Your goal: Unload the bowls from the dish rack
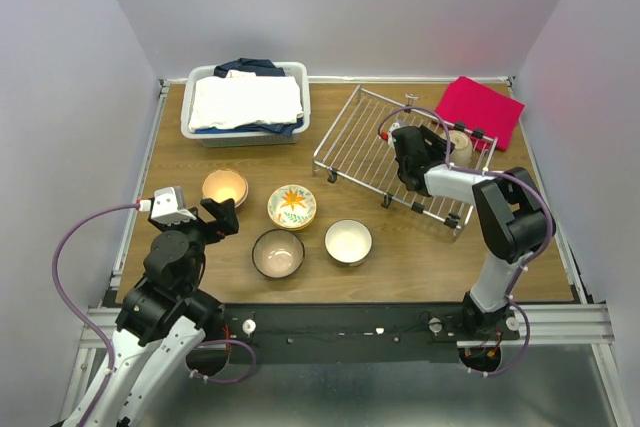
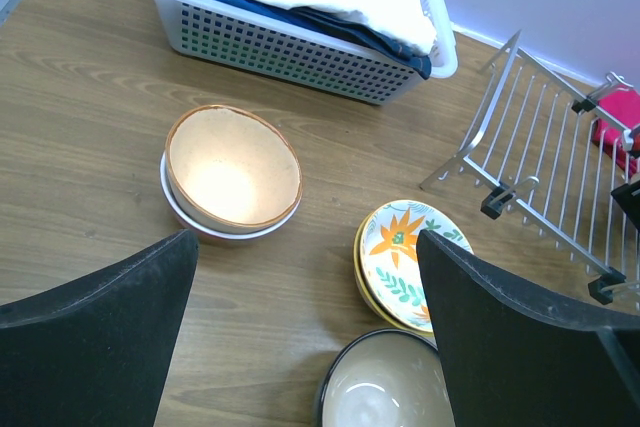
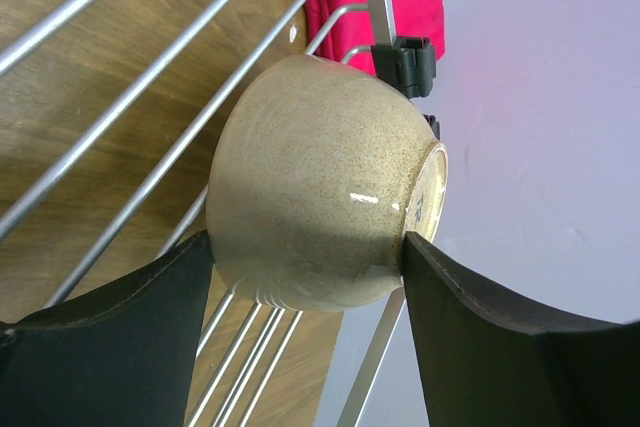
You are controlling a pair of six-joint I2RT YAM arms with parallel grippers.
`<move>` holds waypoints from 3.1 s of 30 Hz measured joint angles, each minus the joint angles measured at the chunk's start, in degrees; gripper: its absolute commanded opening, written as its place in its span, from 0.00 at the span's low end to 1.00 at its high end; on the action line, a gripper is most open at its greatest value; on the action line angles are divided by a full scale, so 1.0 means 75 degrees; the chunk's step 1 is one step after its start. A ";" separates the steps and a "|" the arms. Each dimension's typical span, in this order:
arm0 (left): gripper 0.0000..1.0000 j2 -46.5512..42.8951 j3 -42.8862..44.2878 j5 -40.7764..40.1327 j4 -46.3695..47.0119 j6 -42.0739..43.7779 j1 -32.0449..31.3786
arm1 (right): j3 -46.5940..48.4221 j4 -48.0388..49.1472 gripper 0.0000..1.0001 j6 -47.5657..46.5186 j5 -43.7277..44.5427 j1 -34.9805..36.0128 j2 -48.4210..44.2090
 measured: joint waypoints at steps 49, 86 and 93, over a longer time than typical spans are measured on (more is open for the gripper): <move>0.99 0.6030 0.1370 0.4147 0.4363 -0.0067 0.0000 | 0.1247 -0.2317 0.48 0.7915 -0.5543 0.0291 -0.3150; 0.57 1.1240 0.3998 0.6475 0.7294 -0.2040 0.0230 | 0.0262 0.0251 0.48 1.1468 -0.8140 0.0291 -0.3926; 0.05 1.1500 0.4060 0.7105 0.7787 -0.2623 0.0306 | 0.0052 0.0527 0.53 1.1683 -0.8227 0.0271 -0.4039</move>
